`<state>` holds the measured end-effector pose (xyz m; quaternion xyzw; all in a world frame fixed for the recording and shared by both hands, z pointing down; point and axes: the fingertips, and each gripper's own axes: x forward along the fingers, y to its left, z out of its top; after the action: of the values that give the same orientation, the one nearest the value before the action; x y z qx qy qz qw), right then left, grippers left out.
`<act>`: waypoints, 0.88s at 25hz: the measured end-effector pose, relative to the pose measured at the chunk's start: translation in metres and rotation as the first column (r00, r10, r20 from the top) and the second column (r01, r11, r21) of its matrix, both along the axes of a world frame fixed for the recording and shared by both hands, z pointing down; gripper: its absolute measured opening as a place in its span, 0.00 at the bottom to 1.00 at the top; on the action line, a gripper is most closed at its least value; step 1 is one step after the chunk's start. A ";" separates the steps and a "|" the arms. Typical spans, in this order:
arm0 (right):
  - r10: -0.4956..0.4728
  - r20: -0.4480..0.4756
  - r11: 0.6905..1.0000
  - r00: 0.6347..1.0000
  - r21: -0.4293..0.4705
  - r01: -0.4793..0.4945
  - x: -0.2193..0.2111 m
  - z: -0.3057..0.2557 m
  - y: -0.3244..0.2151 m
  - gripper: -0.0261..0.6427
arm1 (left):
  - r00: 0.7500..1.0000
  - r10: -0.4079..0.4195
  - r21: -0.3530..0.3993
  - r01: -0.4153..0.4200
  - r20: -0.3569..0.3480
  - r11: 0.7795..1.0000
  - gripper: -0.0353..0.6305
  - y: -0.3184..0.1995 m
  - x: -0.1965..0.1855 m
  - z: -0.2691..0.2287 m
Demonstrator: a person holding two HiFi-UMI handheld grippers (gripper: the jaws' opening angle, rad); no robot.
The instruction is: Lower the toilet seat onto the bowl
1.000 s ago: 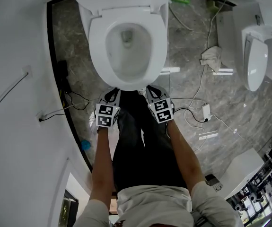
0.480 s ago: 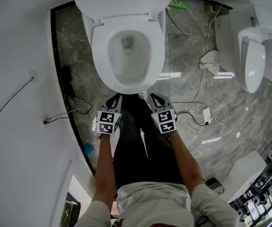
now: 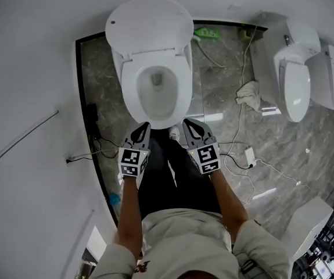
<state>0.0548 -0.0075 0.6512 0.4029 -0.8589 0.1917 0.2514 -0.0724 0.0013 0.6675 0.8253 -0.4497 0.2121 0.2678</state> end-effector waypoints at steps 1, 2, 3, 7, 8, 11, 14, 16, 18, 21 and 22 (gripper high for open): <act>-0.003 0.007 1.000 1.000 0.022 0.002 0.001 -0.017 -0.004 0.07 | 1.000 -0.004 0.023 0.004 -0.004 1.000 0.09 -0.004 0.001 -0.016; -0.006 0.014 0.999 1.000 0.043 0.005 0.002 -0.033 -0.008 0.07 | 1.000 -0.004 0.048 0.005 -0.006 0.999 0.09 -0.009 0.002 -0.032; -0.010 0.022 0.998 1.000 0.064 0.009 0.003 -0.048 -0.012 0.07 | 1.000 -0.002 0.075 0.002 -0.005 0.997 0.09 -0.014 0.003 -0.048; -0.030 0.059 0.991 0.998 0.130 0.023 0.007 -0.102 -0.019 0.07 | 1.000 0.004 0.171 -0.004 0.003 0.985 0.09 -0.024 0.012 -0.111; -0.036 0.067 0.990 0.997 0.138 0.027 0.008 -0.114 -0.018 0.07 | 1.000 -0.002 0.186 0.002 0.002 0.982 0.09 -0.024 0.015 -0.125; -0.046 0.085 0.986 0.995 0.164 0.031 0.010 -0.146 -0.015 0.07 | 1.000 -0.010 0.230 0.010 0.001 0.973 0.09 -0.021 0.019 -0.160; -0.058 0.098 0.979 0.994 0.198 0.038 0.013 -0.175 -0.009 0.07 | 1.000 -0.013 0.261 0.012 0.003 0.965 0.09 -0.013 0.024 -0.187; -0.062 0.105 0.976 0.993 0.214 0.039 0.015 -0.192 -0.006 0.07 | 1.000 -0.015 0.283 0.013 0.007 0.959 0.09 -0.008 0.026 -0.202; -0.071 0.112 0.974 0.991 0.223 0.044 0.015 -0.206 -0.001 0.07 | 1.000 -0.026 0.303 0.021 0.014 0.953 0.09 -0.003 0.026 -0.215; -0.092 0.116 0.969 0.989 0.240 0.062 0.014 -0.224 0.004 0.07 | 0.999 -0.039 0.321 0.030 0.023 0.947 0.09 0.000 0.027 -0.234; -0.097 0.118 0.967 0.988 0.246 0.066 0.014 -0.229 0.006 0.07 | 0.999 -0.038 0.330 0.028 0.025 0.944 0.09 0.001 0.027 -0.240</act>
<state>0.0685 -0.0017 0.4220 0.3814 -0.9062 0.1011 0.1521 -0.0451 0.0027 0.4274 0.8473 -0.4967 0.1423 0.1226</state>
